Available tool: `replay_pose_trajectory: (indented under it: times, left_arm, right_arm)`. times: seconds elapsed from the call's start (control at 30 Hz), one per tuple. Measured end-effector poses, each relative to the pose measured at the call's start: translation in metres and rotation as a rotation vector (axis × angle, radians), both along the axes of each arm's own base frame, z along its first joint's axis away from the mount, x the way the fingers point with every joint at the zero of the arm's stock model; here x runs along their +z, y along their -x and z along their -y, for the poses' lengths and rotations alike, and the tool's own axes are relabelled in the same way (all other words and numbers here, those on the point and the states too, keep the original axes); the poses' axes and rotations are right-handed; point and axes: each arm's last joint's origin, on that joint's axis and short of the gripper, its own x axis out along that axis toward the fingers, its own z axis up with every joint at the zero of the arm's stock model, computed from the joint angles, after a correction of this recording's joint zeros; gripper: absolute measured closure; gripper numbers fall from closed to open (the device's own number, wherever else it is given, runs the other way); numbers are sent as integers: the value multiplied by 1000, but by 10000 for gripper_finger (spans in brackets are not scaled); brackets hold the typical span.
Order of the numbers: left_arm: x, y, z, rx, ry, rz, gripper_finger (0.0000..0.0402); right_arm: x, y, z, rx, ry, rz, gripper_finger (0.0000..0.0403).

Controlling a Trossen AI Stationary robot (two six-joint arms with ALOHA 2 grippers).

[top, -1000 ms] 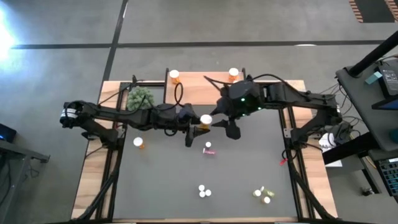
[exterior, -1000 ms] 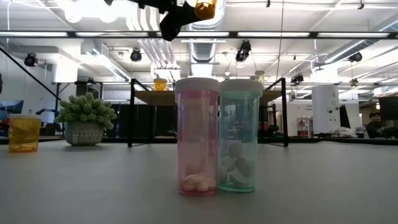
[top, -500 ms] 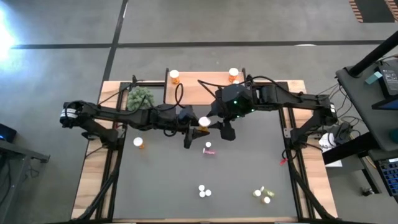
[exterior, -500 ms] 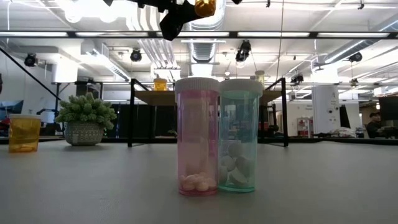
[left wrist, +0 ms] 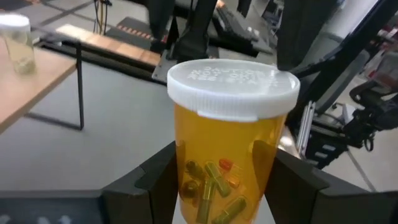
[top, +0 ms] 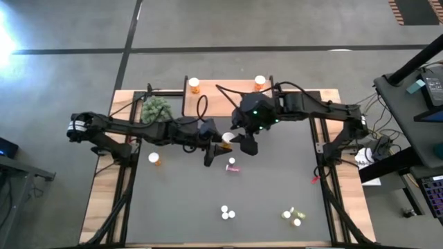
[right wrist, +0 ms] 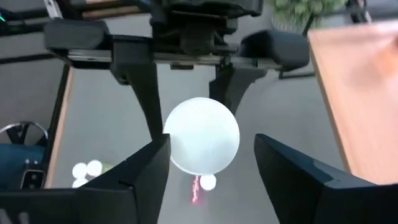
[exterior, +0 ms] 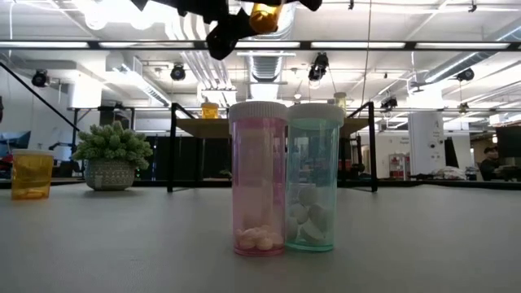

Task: Pick and place medicine bottles onto shelf by color
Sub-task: Put the large orange pill bottle on the shelf

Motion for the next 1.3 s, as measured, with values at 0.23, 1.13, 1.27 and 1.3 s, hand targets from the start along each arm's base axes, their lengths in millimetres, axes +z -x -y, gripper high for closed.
replay_pose_trajectory:
  times: [0.23,1.13,1.27,1.3]
  left_arm:
    - [-5,1,0,-5,1,-46,221]
    - [-7,2,2,-11,-1,-56,221]
    - [-7,2,2,-11,-1,-57,221]
    - [-7,2,2,-12,-1,-57,221]
  right_arm:
    - [1,-19,1,6,6,-45,118]
    - [-5,-36,-2,28,-94,-119,99]
    - [-15,-44,-2,33,-89,-144,103]
    - [-16,-45,-2,34,-88,-148,105]
